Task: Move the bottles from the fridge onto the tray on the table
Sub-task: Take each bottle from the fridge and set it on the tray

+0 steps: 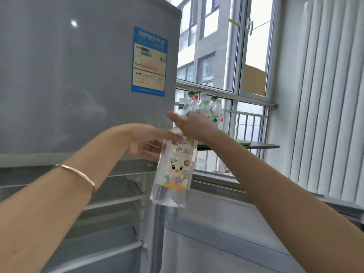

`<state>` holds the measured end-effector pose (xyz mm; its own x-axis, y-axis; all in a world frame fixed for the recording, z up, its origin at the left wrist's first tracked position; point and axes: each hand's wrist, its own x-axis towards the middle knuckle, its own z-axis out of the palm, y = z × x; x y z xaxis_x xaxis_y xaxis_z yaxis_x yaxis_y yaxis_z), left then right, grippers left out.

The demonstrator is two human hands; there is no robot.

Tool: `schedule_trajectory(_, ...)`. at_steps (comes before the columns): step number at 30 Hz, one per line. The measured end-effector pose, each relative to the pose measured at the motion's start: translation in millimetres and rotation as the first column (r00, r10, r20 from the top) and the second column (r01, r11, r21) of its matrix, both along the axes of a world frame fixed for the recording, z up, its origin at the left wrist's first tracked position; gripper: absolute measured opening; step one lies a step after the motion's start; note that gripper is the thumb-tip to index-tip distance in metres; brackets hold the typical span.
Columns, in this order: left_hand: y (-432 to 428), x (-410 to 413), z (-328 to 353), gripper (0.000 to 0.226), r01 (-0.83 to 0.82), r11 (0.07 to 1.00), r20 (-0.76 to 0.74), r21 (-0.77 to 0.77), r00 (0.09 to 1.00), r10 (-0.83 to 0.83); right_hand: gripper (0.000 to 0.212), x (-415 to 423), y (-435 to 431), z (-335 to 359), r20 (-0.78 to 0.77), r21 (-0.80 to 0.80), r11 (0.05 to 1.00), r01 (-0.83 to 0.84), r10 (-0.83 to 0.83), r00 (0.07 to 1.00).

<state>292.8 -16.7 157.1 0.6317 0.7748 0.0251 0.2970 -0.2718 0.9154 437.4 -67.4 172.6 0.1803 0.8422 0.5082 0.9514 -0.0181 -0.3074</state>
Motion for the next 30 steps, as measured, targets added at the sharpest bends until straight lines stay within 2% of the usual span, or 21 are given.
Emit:
schedule_trajectory(3, -9.7, 22.8, 15.1, 0.05, -0.09, 0.993, 0.153, 0.081, 0.985, 0.076, 0.065, 14.8, -13.2, 3.1, -0.118, 0.053, 0.998, -0.043, 0.049, 0.992)
schedule_trajectory(5, -13.9, 43.9, 22.1, 0.05, -0.137, 0.979, 0.222, 0.15, 0.97, 0.102, 0.07, 32.1, -21.0, 4.5, -0.334, -0.004, 0.995, -0.101, 0.093, 0.938)
schedule_trajectory(7, -15.5, 65.4, 28.4, 0.064, -0.192, 0.964, 0.302, 0.187, 0.945, 0.129, 0.066, 50.7, -28.0, 8.4, -0.523, -0.075, 0.979, -0.188, 0.122, 0.844)
schedule_trajectory(10, -11.9, 98.2, 39.3, 0.067, -0.259, 0.945, 0.428, 0.201, 0.891, 0.153, 0.027, 81.0, -37.6, 12.6, -0.668, -0.112, 0.948, -0.297, 0.149, 0.729)
schedule_trajectory(12, -7.7, 123.6, 47.8, 0.051, -0.295, 0.935, 0.497, 0.194, 0.852, 0.165, 0.016, 101.9, -28.4, 12.6, -0.652, -0.122, 0.953, -0.278, 0.135, 0.746)
schedule_trajectory(13, -6.8, 134.3, 51.6, 0.042, -0.319, 0.927, 0.519, 0.196, 0.836, 0.178, 0.023, 110.1, -17.6, 12.0, -0.621, -0.13, 0.966, -0.224, 0.097, 0.778)
schedule_trajectory(15, -1.9, 163.9, 59.4, 0.036, -0.357, 0.91, 0.545, 0.211, 0.816, 0.194, 0.056, 131.9, 8.1, 14.4, -0.579, -0.123, 0.987, -0.107, 0.017, 0.815)
schedule_trajectory(16, 1.6, 171.9, 61.1, 0.034, -0.367, 0.905, 0.559, 0.214, 0.806, 0.195, 0.075, 138.9, 20.9, 14.7, -0.581, -0.089, 0.993, -0.082, 0.015, 0.814)
schedule_trajectory(17, 7.3, 181.8, 63.7, 0.043, -0.376, 0.903, 0.578, 0.21, 0.792, 0.196, 0.086, 147.9, 32.2, 16.8, -0.581, -0.054, 0.996, -0.066, 0.022, 0.813)
schedule_trajectory(19, 20.3, 204.6, 70.5, 0.068, -0.394, 0.897, 0.599, 0.2, 0.774, 0.206, 0.09, 167.1, 46.6, 25.6, -0.562, 0.02, 0.999, -0.036, 0.041, 0.826)
schedule_trajectory(21, 31.4, 222.6, 76.8, 0.072, -0.368, 0.907, 0.612, 0.204, 0.771, 0.175, 0.089, 186.0, 54.1, 34.5, -0.541, 0.086, 0.996, 0.019, 0.03, 0.841)
schedule_trajectory(24, 49.3, 249.0, 81.6, 0.066, -0.281, 0.935, 0.597, 0.218, 0.796, 0.1, 0.081, 224.1, 70.8, 49.5, -0.527, 0.179, 0.977, 0.116, -0.005, 0.85)
schedule_trajectory(27, 68.9, 268.4, 71.9, 0.047, -0.216, 0.939, 0.45, 0.269, 0.89, 0.076, 0.072, 263.0, 97.8, 52.0, -0.549, 0.189, 0.964, 0.187, -0.054, 0.834)
schedule_trajectory(30, 88.3, 286.3, 53.3, 0.037, -0.148, 0.954, 0.305, 0.262, 0.95, 0.064, 0.093, 293.6, 127.7, 40.5, -0.588, 0.172, 0.961, 0.217, -0.076, 0.805)
